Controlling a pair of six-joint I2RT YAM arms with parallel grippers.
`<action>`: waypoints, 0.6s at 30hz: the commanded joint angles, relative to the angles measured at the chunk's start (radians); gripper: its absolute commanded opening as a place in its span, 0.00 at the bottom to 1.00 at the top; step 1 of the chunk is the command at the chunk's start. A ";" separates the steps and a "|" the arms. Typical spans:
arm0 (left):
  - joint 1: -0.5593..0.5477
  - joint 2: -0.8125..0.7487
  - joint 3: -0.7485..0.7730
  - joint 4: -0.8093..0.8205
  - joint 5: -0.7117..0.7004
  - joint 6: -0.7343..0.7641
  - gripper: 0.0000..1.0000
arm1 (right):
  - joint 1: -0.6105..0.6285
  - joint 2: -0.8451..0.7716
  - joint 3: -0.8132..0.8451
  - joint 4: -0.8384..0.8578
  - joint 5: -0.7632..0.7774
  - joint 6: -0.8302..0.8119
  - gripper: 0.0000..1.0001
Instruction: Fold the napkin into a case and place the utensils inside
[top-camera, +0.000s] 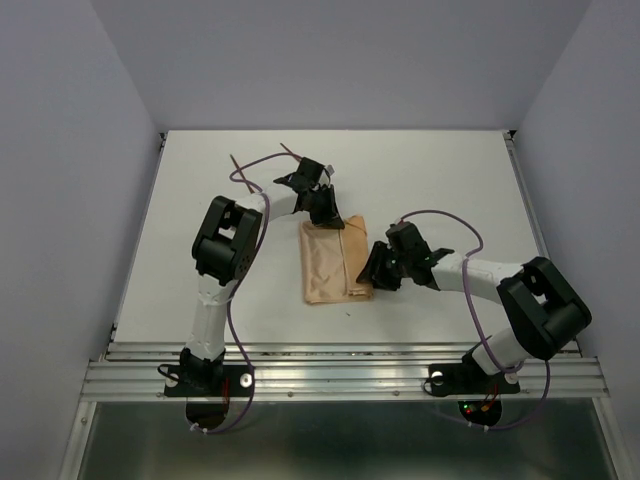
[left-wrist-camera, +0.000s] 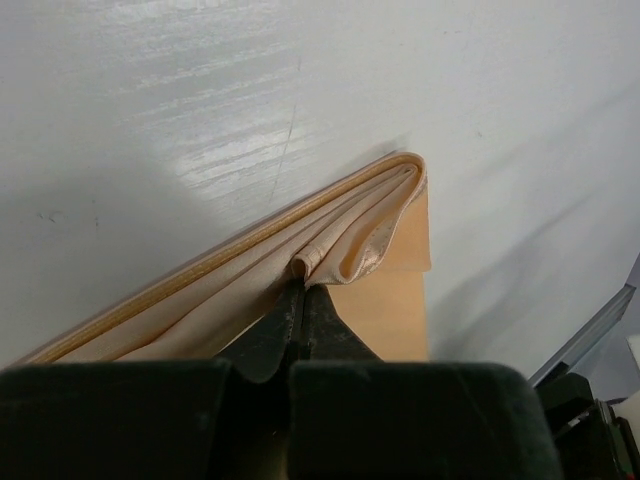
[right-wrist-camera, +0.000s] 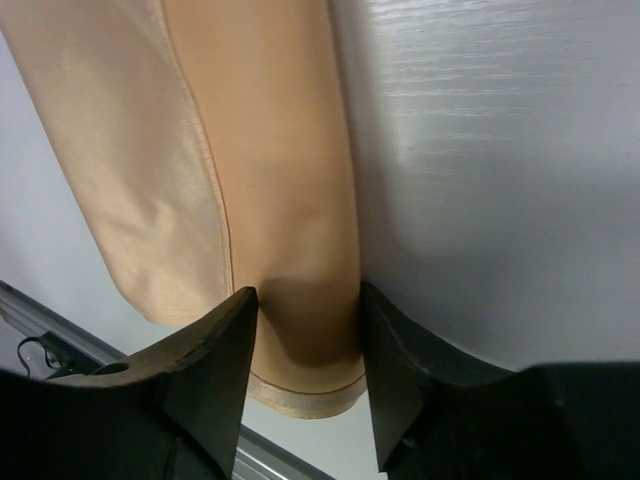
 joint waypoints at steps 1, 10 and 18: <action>0.013 0.017 0.051 0.014 0.010 0.012 0.00 | 0.050 0.027 0.035 -0.143 0.168 -0.006 0.53; 0.023 0.048 0.062 0.017 0.021 0.024 0.00 | 0.024 -0.129 0.090 -0.202 0.279 -0.080 0.65; 0.026 0.082 0.091 0.008 0.044 0.060 0.00 | -0.211 0.021 0.112 0.148 -0.234 -0.097 0.39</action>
